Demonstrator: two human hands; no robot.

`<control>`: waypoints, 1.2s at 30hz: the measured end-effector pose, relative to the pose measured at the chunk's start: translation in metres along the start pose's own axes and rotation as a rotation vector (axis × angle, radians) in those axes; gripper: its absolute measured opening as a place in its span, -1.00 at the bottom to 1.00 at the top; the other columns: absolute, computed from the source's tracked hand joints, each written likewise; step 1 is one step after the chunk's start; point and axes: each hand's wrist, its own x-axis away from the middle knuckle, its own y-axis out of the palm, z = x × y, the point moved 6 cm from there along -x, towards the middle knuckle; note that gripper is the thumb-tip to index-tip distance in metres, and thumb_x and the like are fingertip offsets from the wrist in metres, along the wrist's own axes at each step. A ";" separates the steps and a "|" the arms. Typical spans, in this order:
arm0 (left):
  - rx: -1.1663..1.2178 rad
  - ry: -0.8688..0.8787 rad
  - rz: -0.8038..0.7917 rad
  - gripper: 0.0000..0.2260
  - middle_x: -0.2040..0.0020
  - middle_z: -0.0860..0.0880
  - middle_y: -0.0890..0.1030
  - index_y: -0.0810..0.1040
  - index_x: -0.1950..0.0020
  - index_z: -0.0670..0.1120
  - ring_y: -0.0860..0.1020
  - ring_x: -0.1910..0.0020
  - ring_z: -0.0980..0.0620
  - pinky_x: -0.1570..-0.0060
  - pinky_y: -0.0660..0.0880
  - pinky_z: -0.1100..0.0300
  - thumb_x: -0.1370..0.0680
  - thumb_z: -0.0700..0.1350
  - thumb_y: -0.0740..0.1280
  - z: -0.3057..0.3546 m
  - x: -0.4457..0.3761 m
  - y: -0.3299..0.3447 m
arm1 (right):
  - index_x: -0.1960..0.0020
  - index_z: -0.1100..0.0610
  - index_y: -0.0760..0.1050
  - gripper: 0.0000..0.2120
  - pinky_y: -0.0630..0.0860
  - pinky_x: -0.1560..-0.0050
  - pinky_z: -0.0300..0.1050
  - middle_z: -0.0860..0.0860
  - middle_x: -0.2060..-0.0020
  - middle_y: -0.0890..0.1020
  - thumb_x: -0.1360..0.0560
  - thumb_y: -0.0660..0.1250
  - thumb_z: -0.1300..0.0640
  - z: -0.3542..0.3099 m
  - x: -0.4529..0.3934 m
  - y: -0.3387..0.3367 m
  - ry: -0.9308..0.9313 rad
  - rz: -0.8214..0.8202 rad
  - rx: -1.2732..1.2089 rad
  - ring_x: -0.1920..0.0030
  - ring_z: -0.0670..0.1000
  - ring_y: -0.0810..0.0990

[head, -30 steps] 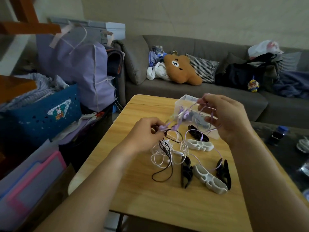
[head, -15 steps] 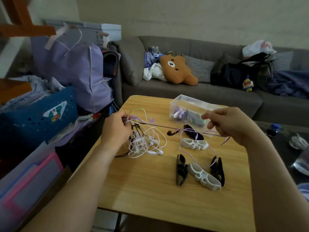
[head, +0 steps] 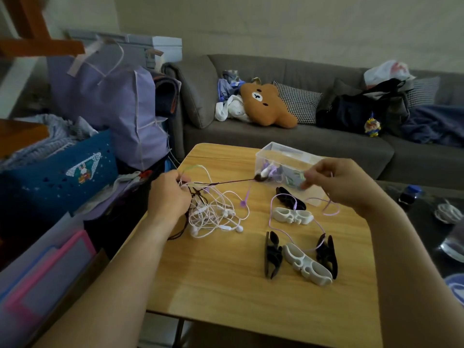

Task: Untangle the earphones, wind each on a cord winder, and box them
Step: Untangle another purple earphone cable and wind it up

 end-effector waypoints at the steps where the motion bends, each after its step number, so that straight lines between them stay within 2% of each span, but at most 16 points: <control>1: -0.046 -0.031 -0.076 -0.69 -0.19 -0.11 0.60 0.58 -0.16 0.02 0.57 -0.12 -0.13 -0.17 0.54 -0.07 -0.50 -0.30 0.36 0.001 0.000 0.004 | 0.07 0.10 0.60 -0.88 0.38 0.23 -0.16 0.00 0.15 0.73 -0.60 0.34 0.11 -0.005 0.001 -0.001 -0.032 0.035 -0.098 0.32 -0.24 0.57; 4: -0.284 -0.038 -0.315 -0.40 -0.41 -0.12 0.36 0.32 -0.45 0.05 0.34 -0.39 -0.19 -0.36 0.36 -0.15 -0.46 -0.14 0.47 0.020 0.013 0.010 | -0.04 0.07 0.61 -0.86 0.37 0.35 -0.23 -0.03 0.18 0.74 -0.64 0.28 0.18 -0.016 0.002 0.001 -0.128 0.039 -0.175 0.50 -0.19 0.45; 6: -0.327 0.138 -0.325 -0.29 -0.43 -0.07 0.34 0.25 -0.50 0.07 0.29 -0.44 -0.13 -0.40 0.32 -0.11 -0.43 0.04 0.51 0.046 0.026 0.006 | -0.04 0.06 0.61 -0.83 0.38 0.39 -0.22 -0.04 0.17 0.74 -0.65 0.25 0.20 -0.025 0.004 0.006 -0.156 0.004 -0.194 0.49 -0.15 0.42; 7: -0.250 0.278 -0.305 -0.32 -0.40 -0.01 0.37 0.28 -0.48 0.06 0.29 -0.43 -0.05 -0.41 0.30 -0.03 -0.44 0.08 0.51 0.063 0.035 0.003 | -0.03 0.08 0.60 -0.83 0.37 0.40 -0.20 -0.05 0.18 0.74 -0.65 0.24 0.20 -0.029 0.005 0.009 -0.148 -0.016 -0.217 0.48 -0.13 0.40; 9: -0.007 0.507 -0.329 -0.43 -0.29 0.15 0.39 0.36 -0.44 0.07 0.29 -0.36 0.17 -0.35 0.25 0.34 -0.48 0.04 0.49 0.093 0.057 0.003 | -0.04 0.16 0.58 -0.83 0.36 0.45 -0.22 -0.04 0.19 0.73 -0.66 0.21 0.21 -0.039 0.008 0.018 -0.130 -0.074 -0.296 0.48 -0.11 0.38; 10: 0.097 0.563 -0.356 -0.46 -0.27 0.20 0.41 0.39 -0.43 0.07 0.31 -0.32 0.26 -0.26 0.22 0.52 -0.49 0.01 0.49 0.104 0.067 0.007 | -0.05 0.20 0.56 -0.83 0.37 0.47 -0.23 -0.03 0.19 0.73 -0.67 0.19 0.23 -0.044 0.010 0.025 -0.134 -0.114 -0.350 0.48 -0.10 0.38; 12: 0.251 0.595 -0.417 -0.51 -0.26 0.21 0.53 0.44 -0.40 0.07 0.43 -0.26 0.32 -0.15 0.27 0.61 -0.50 -0.06 0.49 0.114 0.076 0.019 | -0.02 0.22 0.53 -0.83 0.37 0.48 -0.23 0.01 0.18 0.73 -0.67 0.17 0.24 -0.054 0.013 0.036 -0.149 -0.183 -0.469 0.48 -0.07 0.38; 14: 0.367 0.558 -0.451 -0.64 -0.07 0.13 0.67 0.53 -0.27 0.08 0.58 -0.09 0.29 -0.08 0.45 0.45 -0.52 -0.15 0.47 0.113 0.076 0.029 | -0.02 0.20 0.52 -0.84 0.37 0.44 -0.17 0.05 0.18 0.72 -0.67 0.17 0.23 -0.059 0.013 0.042 -0.139 -0.210 -0.549 0.47 -0.05 0.37; 17: 0.457 0.449 -0.437 -0.84 0.19 0.02 0.72 0.62 -0.05 0.00 0.68 0.16 0.10 0.12 0.59 0.23 -0.52 -0.21 0.46 0.101 0.068 0.031 | -0.05 0.19 0.54 -0.84 0.38 0.39 -0.09 0.09 0.17 0.73 -0.67 0.18 0.22 -0.053 0.010 0.040 -0.087 -0.123 -0.567 0.45 -0.03 0.36; 19: 0.493 0.396 -0.444 -0.86 0.20 -0.02 0.72 0.64 -0.05 -0.05 0.69 0.21 0.03 0.23 0.62 0.18 -0.51 -0.18 0.48 0.096 0.064 0.028 | -0.07 0.19 0.57 -0.82 0.38 0.39 -0.12 0.09 0.18 0.74 -0.68 0.19 0.21 -0.043 0.006 0.034 -0.016 -0.022 -0.596 0.48 -0.06 0.38; 23: 0.577 0.333 -0.491 -0.79 0.16 -0.04 0.73 0.65 -0.08 -0.08 0.71 0.24 -0.09 0.08 0.64 -0.10 -0.46 -0.18 0.53 0.091 0.059 0.025 | -0.07 0.19 0.60 -0.81 0.40 0.44 -0.20 0.05 0.23 0.73 -0.67 0.21 0.21 -0.030 0.004 0.032 0.093 0.082 -0.660 0.53 -0.09 0.39; 27: 0.602 0.310 -0.462 -0.78 0.09 -0.02 0.70 0.66 -0.04 -0.05 0.70 0.26 -0.09 0.03 0.64 -0.08 -0.42 -0.17 0.55 0.085 0.057 0.023 | -0.11 0.16 0.60 -0.87 0.42 0.38 -0.13 0.06 0.19 0.73 -0.61 0.33 0.18 -0.032 0.006 0.038 0.061 0.022 -0.552 0.46 -0.06 0.41; 31: 0.639 0.300 -0.459 -0.64 0.12 -0.07 0.71 0.62 -0.10 -0.04 0.70 0.25 -0.13 0.10 0.66 0.05 -0.33 -0.08 0.57 0.083 0.055 0.021 | -0.26 -0.02 0.55 -0.66 0.53 0.34 -0.12 0.05 0.03 0.69 -0.50 0.48 0.04 -0.038 0.012 0.043 0.034 -0.065 -0.442 0.30 0.00 0.57; 33: 0.632 0.311 -0.453 -0.55 0.12 -0.06 0.71 0.57 -0.21 0.00 0.70 0.23 -0.09 0.12 0.67 -0.01 -0.34 -0.02 0.54 0.083 0.054 0.021 | -0.29 -0.10 0.53 -0.57 0.63 0.14 -0.10 -0.06 -0.11 0.63 -0.45 0.52 -0.01 -0.042 0.013 0.042 -0.037 -0.029 -0.315 0.03 -0.04 0.65; 35: 0.611 0.329 -0.463 -0.54 0.10 -0.04 0.71 0.54 -0.27 0.05 0.69 0.20 -0.05 0.19 0.65 -0.07 -0.39 0.06 0.48 0.083 0.054 0.022 | -0.26 -0.14 0.56 -0.57 0.59 -0.06 -0.13 -0.16 -0.17 0.58 -0.42 0.53 -0.05 -0.047 0.014 0.040 -0.148 0.050 -0.168 -0.12 -0.13 0.58; 36: 0.609 0.338 -0.473 -0.56 0.10 -0.04 0.70 0.54 -0.27 0.06 0.69 0.20 -0.04 0.20 0.64 -0.04 -0.41 0.07 0.45 0.084 0.054 0.023 | -0.22 -0.15 0.58 -0.61 0.52 -0.08 -0.23 -0.21 -0.17 0.56 -0.42 0.53 -0.07 -0.051 0.015 0.039 -0.198 0.081 -0.124 -0.14 -0.18 0.54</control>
